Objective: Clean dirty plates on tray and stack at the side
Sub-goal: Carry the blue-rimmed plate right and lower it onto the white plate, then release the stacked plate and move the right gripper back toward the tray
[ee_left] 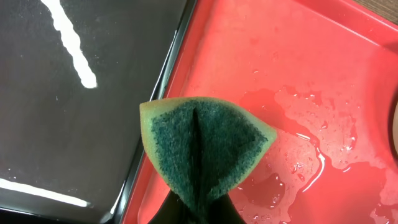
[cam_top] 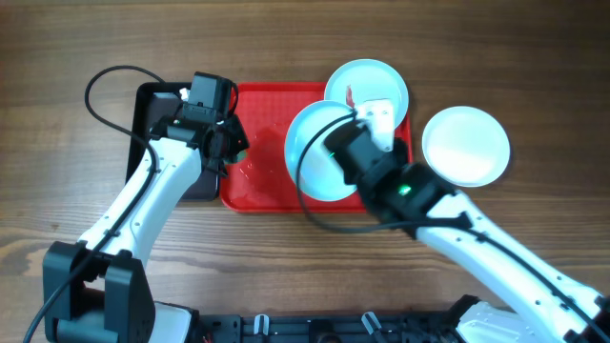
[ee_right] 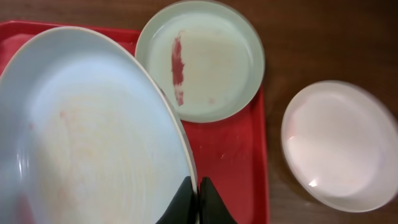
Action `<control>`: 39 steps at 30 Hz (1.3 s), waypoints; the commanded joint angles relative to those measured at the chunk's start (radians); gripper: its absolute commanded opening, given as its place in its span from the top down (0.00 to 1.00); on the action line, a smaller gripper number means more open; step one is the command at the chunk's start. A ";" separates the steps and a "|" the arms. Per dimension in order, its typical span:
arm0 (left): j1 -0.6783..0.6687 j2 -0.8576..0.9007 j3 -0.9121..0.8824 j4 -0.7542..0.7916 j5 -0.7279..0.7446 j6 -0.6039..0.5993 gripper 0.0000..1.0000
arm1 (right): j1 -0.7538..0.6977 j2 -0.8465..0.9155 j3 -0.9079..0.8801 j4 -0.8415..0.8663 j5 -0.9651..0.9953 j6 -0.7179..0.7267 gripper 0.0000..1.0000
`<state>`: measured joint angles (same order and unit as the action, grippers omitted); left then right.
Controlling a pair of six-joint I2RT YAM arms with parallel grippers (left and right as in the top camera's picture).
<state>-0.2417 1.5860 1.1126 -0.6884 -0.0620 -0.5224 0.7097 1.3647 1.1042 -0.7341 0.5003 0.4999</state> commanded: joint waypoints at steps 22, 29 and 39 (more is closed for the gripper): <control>0.003 0.008 0.000 0.053 -0.006 -0.010 0.96 | -0.658 -0.058 0.010 0.022 -0.775 -0.030 0.96; 0.003 0.008 0.000 0.034 -0.006 -0.010 0.96 | -0.869 -0.058 0.010 -0.027 -0.731 -0.055 0.96; 0.003 0.008 0.000 0.034 -0.003 -0.010 0.96 | -1.059 0.062 0.010 -0.145 -0.592 -0.052 0.96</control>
<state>-0.2417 1.5860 1.1126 -0.6552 -0.0620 -0.5224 -0.3038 1.3567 1.1042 -0.8543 -0.1558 0.4450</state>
